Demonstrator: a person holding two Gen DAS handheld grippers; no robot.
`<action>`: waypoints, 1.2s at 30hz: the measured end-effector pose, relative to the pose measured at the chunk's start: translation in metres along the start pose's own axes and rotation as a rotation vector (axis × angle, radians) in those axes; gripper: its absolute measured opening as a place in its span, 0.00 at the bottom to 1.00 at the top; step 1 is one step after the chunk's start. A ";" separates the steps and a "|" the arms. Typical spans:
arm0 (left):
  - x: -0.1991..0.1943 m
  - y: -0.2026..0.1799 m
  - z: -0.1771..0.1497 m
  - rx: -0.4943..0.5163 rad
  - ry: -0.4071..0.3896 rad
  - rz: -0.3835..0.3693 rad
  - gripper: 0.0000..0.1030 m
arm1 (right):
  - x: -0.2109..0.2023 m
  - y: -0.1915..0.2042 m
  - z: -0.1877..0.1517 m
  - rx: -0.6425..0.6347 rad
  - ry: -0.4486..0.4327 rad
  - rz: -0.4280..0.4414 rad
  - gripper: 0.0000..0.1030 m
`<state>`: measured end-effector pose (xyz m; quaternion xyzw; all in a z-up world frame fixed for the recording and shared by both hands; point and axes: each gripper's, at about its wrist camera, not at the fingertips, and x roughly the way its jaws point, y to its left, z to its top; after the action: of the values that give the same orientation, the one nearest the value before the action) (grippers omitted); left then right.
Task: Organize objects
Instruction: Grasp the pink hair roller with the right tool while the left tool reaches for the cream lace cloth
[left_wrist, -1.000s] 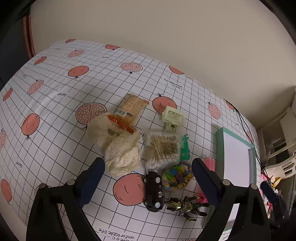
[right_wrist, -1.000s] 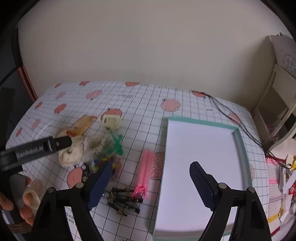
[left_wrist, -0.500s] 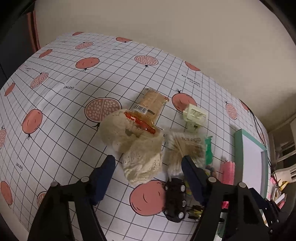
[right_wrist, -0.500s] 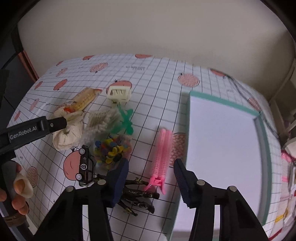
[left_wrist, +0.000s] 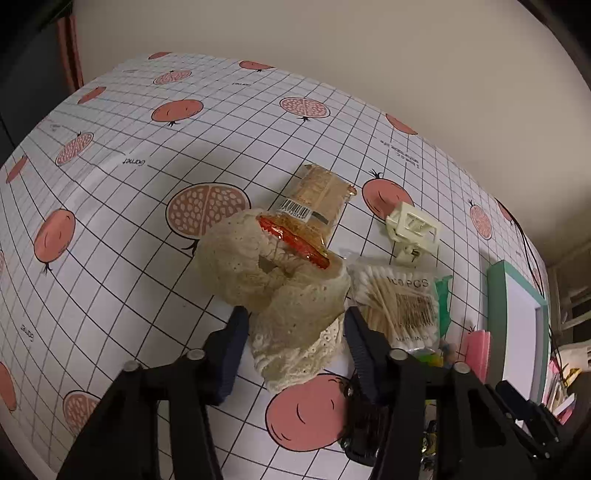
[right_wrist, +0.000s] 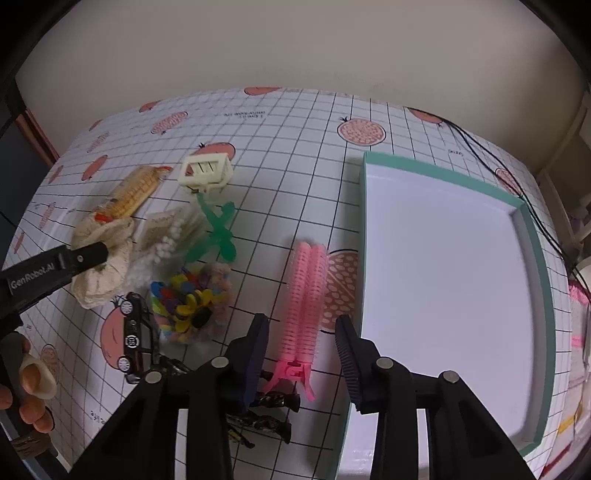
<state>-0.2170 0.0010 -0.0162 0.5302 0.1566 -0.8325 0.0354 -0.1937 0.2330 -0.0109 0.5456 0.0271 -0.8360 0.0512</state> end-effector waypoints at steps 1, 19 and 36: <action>0.001 0.001 0.000 -0.006 0.001 -0.001 0.47 | 0.001 0.000 -0.001 -0.001 0.002 0.001 0.36; 0.020 0.000 -0.005 0.021 0.039 0.032 0.29 | 0.022 0.003 -0.004 -0.011 0.059 -0.009 0.30; 0.020 -0.008 -0.007 0.033 0.022 0.023 0.12 | 0.020 -0.001 -0.001 0.000 0.063 0.008 0.28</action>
<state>-0.2215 0.0129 -0.0347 0.5417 0.1373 -0.8285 0.0344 -0.2008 0.2329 -0.0292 0.5719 0.0264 -0.8181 0.0538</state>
